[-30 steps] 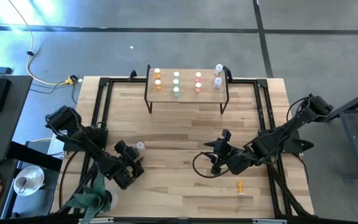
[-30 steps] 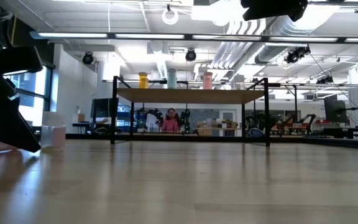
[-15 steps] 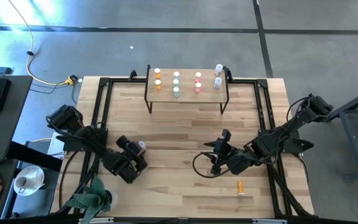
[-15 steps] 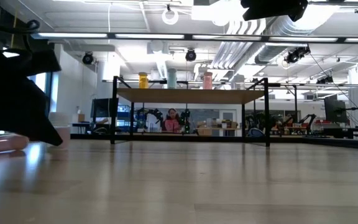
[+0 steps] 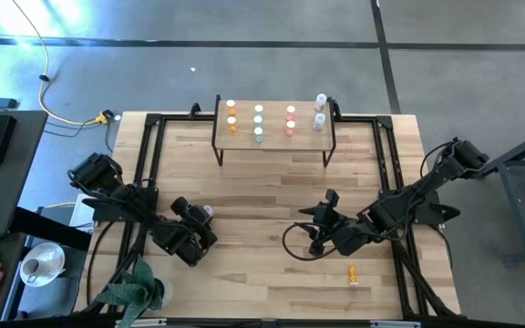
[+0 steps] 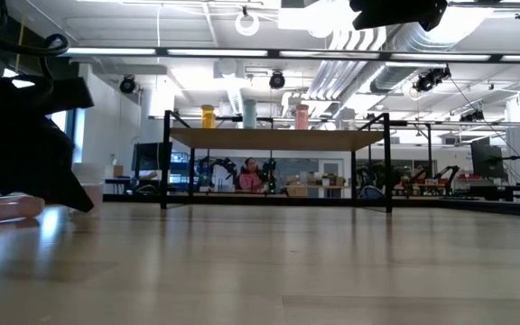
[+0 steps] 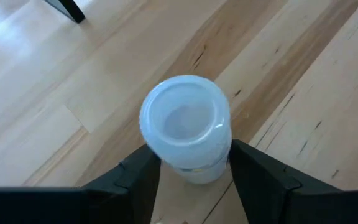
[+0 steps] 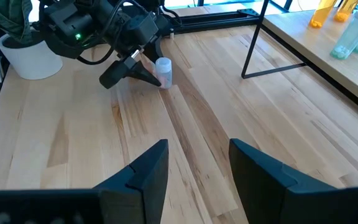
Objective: Pick and place medicine bottles onto shelf by color
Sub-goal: Put the white pill bottle on the shelf
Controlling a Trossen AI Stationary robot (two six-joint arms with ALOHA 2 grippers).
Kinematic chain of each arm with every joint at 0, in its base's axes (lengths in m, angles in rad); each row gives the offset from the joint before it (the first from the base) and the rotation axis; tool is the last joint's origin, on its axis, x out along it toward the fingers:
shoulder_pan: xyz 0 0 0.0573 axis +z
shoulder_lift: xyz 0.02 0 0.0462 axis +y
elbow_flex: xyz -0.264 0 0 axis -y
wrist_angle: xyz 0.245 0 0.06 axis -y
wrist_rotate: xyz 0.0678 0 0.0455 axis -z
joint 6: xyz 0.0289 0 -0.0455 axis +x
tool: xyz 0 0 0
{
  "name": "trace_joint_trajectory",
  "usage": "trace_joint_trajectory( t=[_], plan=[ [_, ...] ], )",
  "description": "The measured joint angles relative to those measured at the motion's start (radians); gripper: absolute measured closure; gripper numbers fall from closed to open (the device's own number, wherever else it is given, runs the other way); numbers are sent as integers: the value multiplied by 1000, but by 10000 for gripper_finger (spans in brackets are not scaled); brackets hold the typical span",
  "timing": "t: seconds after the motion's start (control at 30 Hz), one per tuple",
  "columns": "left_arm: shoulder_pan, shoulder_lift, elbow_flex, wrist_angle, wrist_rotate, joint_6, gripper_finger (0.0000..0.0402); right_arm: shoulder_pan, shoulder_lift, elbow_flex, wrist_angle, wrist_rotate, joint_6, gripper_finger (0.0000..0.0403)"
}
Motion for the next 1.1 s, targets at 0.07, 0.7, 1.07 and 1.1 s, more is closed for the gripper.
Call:
trace_joint_trajectory(
  t=[0.07,0.7,1.07,1.1],
  plan=[
    [0,0,0,0,-2,10,242,0,0,0,0,0,0,242],
    [-58,0,108,240,73,405,274,0,54,0,98,-1,-4,242],
    [-13,0,317,237,128,832,274,-23,157,0,341,-114,-202,242],
    [-2,0,330,238,135,861,274,-23,170,0,377,-114,-234,242]
  ],
)
